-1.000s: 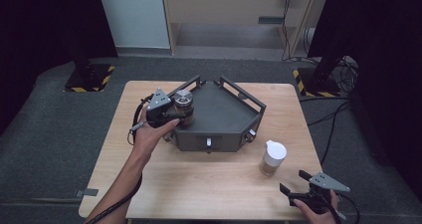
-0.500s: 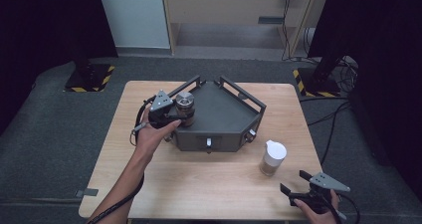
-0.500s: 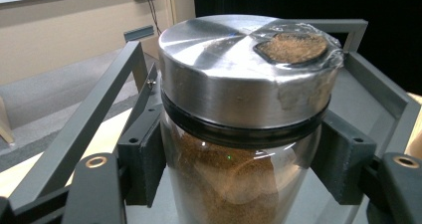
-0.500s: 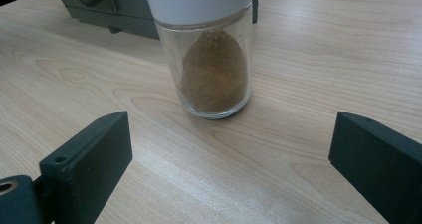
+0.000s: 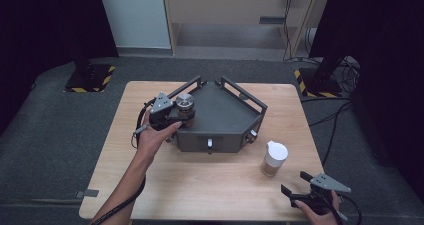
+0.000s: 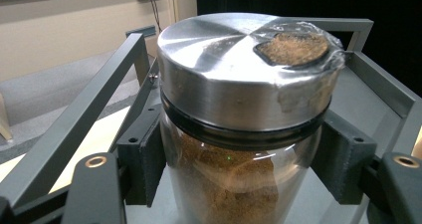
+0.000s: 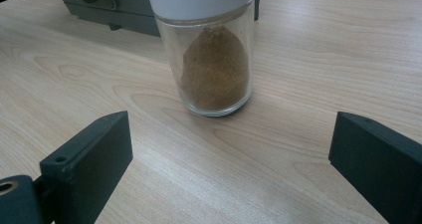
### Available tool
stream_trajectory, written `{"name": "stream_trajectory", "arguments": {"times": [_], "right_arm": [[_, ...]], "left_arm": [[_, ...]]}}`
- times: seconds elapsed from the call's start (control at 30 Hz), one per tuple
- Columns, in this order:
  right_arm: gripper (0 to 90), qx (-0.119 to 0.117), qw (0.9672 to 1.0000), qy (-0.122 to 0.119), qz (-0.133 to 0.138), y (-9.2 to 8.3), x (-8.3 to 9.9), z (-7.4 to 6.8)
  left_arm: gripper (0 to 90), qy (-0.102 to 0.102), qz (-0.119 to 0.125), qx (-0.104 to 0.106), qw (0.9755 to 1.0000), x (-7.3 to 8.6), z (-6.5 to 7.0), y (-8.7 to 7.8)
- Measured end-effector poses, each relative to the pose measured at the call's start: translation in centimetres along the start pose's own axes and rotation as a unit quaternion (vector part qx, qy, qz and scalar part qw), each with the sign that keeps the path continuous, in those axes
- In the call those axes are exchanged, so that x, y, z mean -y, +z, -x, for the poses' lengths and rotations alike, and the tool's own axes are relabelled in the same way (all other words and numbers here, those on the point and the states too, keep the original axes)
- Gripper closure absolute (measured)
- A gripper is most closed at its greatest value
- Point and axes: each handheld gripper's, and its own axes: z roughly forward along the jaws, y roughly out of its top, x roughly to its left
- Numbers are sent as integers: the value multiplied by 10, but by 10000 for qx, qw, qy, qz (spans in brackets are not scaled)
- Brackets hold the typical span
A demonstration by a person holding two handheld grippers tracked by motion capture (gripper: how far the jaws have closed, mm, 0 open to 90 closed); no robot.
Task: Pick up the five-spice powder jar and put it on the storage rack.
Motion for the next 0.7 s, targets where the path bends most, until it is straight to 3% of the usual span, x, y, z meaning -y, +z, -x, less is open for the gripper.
{"name": "stream_trajectory", "arguments": {"times": [0.7], "right_arm": [[40,-26,10000,55,35,-1,0,1]], "left_arm": [[291,67,-98,-14,9999,-4,1,0]]}}
